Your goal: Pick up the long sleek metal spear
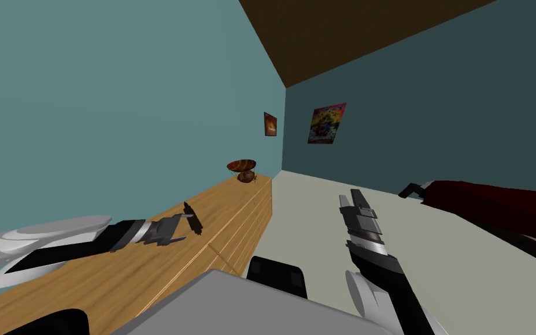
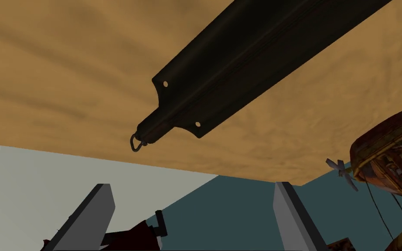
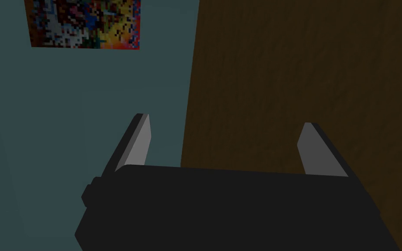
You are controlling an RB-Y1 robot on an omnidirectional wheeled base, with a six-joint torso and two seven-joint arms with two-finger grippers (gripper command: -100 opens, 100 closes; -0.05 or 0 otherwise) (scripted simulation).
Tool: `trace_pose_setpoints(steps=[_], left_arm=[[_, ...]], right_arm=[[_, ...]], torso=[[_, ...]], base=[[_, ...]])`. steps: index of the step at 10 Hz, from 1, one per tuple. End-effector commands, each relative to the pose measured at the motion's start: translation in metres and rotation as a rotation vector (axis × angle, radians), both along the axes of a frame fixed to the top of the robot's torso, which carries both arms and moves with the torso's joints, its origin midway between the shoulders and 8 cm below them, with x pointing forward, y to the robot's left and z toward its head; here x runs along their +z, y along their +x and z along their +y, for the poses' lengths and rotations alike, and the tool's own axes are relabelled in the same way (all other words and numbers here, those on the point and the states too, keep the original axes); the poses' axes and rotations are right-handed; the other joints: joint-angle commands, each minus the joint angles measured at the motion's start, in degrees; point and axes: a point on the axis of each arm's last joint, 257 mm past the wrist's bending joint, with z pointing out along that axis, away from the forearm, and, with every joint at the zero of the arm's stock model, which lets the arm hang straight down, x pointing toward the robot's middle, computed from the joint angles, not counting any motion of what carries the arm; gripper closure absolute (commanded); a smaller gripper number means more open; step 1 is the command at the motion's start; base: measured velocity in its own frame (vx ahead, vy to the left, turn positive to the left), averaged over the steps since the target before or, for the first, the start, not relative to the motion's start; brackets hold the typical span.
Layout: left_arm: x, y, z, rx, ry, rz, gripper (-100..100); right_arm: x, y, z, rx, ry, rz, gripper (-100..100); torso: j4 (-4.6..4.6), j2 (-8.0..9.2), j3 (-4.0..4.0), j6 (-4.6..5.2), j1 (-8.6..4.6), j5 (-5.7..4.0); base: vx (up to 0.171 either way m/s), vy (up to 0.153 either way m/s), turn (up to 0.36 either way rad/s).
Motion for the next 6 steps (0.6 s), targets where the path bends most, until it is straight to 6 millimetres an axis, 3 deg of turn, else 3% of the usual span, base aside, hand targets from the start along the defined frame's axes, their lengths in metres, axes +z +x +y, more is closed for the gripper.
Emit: trace_pose_setpoints(steps=[1,2,4,6], left_arm=[[-0.011,-0.017,0.012,-0.056,0.064,0.068,-100],[-0.010,-0.015,0.011,-0.067,0.068,0.072,-100],[-0.027,-0.049,0.033,-0.153,0.160,0.191,-100],[-0.027,-0.045,0.031,-0.170,0.165,0.196,-100]], right_arm=[[0.000,0.000,0.000,0.000,0.000,0.000,0],[0.000,0.000,0.000,0.000,0.000,0.000,0],[0.000,0.000,0.000,0.000,0.000,0.000,0],[0.000,0.000,0.000,0.000,0.000,0.000,0]], torso=[[0.00,0.00,0.00,0.00,0.00,0.00],[-0.01,-0.01,-0.01,0.07,0.03,0.00],[-0.01,-0.02,-0.01,0.06,0.02,0.00],[-0.01,-0.04,-0.03,0.01,0.09,0.03]], base=[[0.003,0.038,-0.267],[0.003,0.036,-0.176],[0.002,0.045,-0.322],[0.004,0.042,-0.118]])
